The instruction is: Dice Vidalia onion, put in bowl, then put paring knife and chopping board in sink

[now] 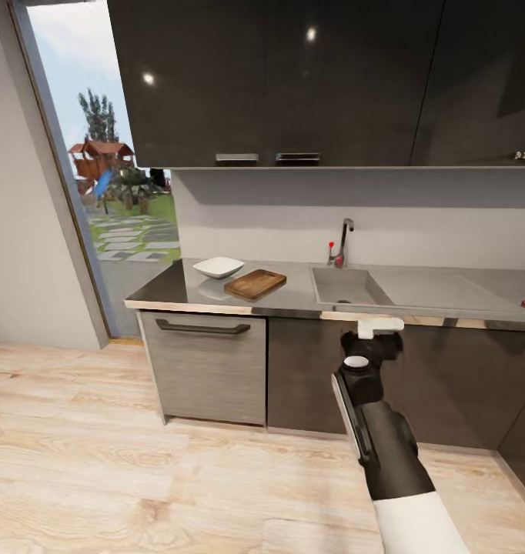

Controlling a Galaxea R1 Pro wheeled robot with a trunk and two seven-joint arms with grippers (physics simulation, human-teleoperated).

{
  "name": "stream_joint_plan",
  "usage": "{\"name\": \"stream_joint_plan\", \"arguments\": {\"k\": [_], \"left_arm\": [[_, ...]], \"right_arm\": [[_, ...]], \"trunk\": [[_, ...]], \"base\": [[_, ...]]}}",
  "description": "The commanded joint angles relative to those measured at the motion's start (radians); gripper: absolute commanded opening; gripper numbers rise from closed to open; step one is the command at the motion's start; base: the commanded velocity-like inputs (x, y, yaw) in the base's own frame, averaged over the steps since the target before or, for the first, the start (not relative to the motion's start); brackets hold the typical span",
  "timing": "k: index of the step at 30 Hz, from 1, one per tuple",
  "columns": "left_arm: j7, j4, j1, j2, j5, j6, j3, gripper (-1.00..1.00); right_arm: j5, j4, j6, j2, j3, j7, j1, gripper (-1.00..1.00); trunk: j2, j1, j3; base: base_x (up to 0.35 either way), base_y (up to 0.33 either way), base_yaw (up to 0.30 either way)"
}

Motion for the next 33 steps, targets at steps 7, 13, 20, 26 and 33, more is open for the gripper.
{"name": "stream_joint_plan", "arguments": {"k": [7, 13, 20, 26, 33], "left_arm": [[0.000, 0.014, -0.001, 0.000, 0.008, -0.002, 0.000, 1.00], [-0.001, 0.023, -0.001, -0.001, 0.005, -0.001, -0.001, 1.00], [-0.002, 0.076, -0.001, -0.002, -0.005, 0.004, -0.005, 1.00], [0.002, 0.148, -0.001, 0.006, -0.004, 0.008, -0.063, 1.00], [0.003, 0.251, -0.001, 0.019, -0.005, 0.006, -0.075, 1.00]], "right_arm": [[0.006, 0.119, 0.109, 0.000, 0.002, 0.003, -0.272, 1.00], [-0.014, 0.430, 0.115, 0.000, 0.001, 0.005, -0.516, 1.00], [-0.120, 0.531, 0.118, 0.000, 0.000, 0.112, -0.612, 1.00], [-0.134, 0.537, 0.126, 0.000, -0.002, 0.286, -0.621, 1.00], [-0.137, 0.536, 0.154, -0.006, -0.005, 0.509, -0.622, 1.00]], "trunk": [[-0.001, 0.000, -0.001], [-0.001, 0.000, -0.001], [-0.001, 0.000, -0.001], [-0.001, 0.000, -0.001], [-0.001, 0.000, -0.001]], "base": [[0.069, 0.000, 0.000], [0.274, 0.000, 0.000], [0.316, 0.000, 0.000], [0.319, 0.000, 0.000], [0.198, 0.000, 0.000]]}}
